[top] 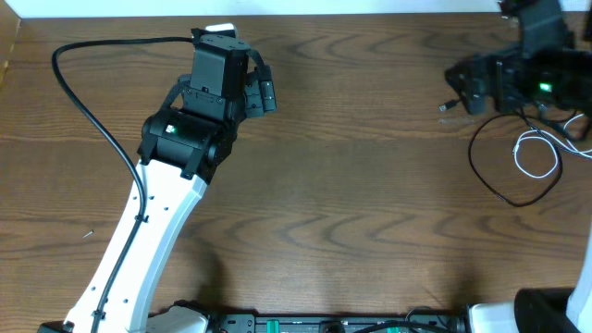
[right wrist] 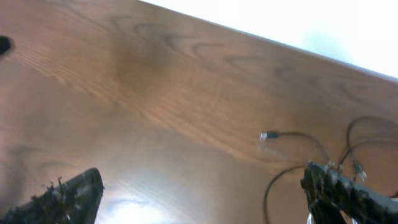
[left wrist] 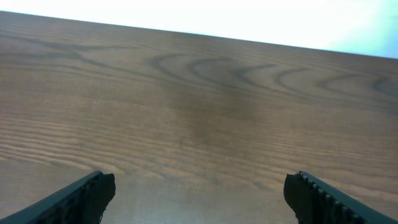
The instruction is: Untangle cables
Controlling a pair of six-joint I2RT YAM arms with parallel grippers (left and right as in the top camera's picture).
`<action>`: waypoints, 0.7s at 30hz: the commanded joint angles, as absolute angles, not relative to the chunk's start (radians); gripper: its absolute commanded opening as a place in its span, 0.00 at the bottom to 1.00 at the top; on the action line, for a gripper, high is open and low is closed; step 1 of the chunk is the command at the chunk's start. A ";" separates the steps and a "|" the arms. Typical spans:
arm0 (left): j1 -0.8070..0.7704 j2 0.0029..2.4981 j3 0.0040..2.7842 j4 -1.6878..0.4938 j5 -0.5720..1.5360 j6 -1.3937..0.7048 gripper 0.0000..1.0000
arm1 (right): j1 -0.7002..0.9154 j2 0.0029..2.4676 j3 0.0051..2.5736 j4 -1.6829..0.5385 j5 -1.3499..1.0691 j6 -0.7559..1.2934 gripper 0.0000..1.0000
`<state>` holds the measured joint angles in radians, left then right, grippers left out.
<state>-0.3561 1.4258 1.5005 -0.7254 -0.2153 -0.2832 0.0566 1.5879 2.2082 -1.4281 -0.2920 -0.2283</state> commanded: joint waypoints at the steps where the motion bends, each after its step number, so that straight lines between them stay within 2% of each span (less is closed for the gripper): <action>1: -0.352 1.427 1.504 -0.725 -0.218 -0.266 0.93 | 0.095 1.500 2.015 -1.280 -0.234 -0.268 0.99; 6: -0.352 1.427 1.504 -0.725 -0.218 -0.266 0.93 | 0.078 1.303 1.639 -0.937 -0.234 -0.287 0.99; 7: -0.352 1.427 1.504 -0.725 -0.218 -0.266 0.93 | 0.071 1.202 1.473 -0.815 -0.234 -0.286 0.99; 17: -0.352 1.427 1.504 -0.725 -0.218 -0.266 0.93 | 0.042 0.621 0.630 -0.248 -0.249 -0.285 0.99; 21: -0.352 1.427 1.504 -0.725 -0.218 -0.266 0.93 | 0.014 0.403 0.354 -0.089 -0.313 -0.285 0.99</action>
<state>-0.3561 1.4258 1.5002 -0.7269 -0.2146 -0.2832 0.0414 0.5236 0.5106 -0.1375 -0.2611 -0.2810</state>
